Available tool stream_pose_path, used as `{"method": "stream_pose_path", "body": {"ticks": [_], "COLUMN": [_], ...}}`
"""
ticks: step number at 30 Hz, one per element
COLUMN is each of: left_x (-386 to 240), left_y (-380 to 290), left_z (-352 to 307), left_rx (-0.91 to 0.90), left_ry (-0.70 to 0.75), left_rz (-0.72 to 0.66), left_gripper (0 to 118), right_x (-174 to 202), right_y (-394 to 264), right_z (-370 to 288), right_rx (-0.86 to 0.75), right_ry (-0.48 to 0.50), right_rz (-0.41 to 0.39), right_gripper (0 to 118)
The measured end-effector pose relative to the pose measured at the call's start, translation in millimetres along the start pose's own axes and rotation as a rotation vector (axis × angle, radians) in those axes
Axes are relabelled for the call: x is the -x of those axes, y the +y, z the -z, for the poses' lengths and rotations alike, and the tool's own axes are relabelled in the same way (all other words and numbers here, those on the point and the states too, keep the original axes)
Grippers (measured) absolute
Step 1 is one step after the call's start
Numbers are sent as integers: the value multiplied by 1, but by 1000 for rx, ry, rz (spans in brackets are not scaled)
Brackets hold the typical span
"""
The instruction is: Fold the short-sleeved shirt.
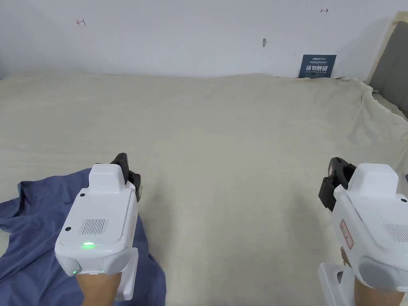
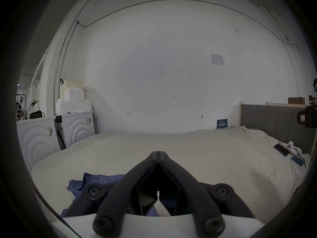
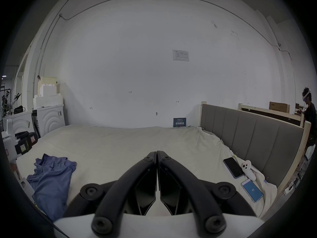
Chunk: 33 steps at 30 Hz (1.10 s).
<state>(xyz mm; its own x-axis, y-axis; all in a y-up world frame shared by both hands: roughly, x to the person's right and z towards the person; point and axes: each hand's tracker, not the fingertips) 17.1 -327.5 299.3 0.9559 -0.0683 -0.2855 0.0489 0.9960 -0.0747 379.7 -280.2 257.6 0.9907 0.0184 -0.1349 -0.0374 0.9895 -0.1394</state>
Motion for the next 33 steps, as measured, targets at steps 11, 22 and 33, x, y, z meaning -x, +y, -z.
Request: {"method": "stream_pose_path", "body": {"ticks": [11, 22, 33], "left_x": [1, 6, 54], "left_y": [1, 3, 6], "left_z": [0, -2, -16], "left_rx": [-2, -10, -15], "left_ry": [0, 7, 122], "left_rz": [6, 5, -10], "left_gripper": [0, 0, 0], "right_x": [2, 7, 58], "right_y": [1, 4, 12], "right_z": [-1, -1, 18], "right_rx": [-3, -12, -36], "right_ry": [4, 15, 141], "right_rz": [5, -2, -35], "right_gripper": [0, 0, 0]}}
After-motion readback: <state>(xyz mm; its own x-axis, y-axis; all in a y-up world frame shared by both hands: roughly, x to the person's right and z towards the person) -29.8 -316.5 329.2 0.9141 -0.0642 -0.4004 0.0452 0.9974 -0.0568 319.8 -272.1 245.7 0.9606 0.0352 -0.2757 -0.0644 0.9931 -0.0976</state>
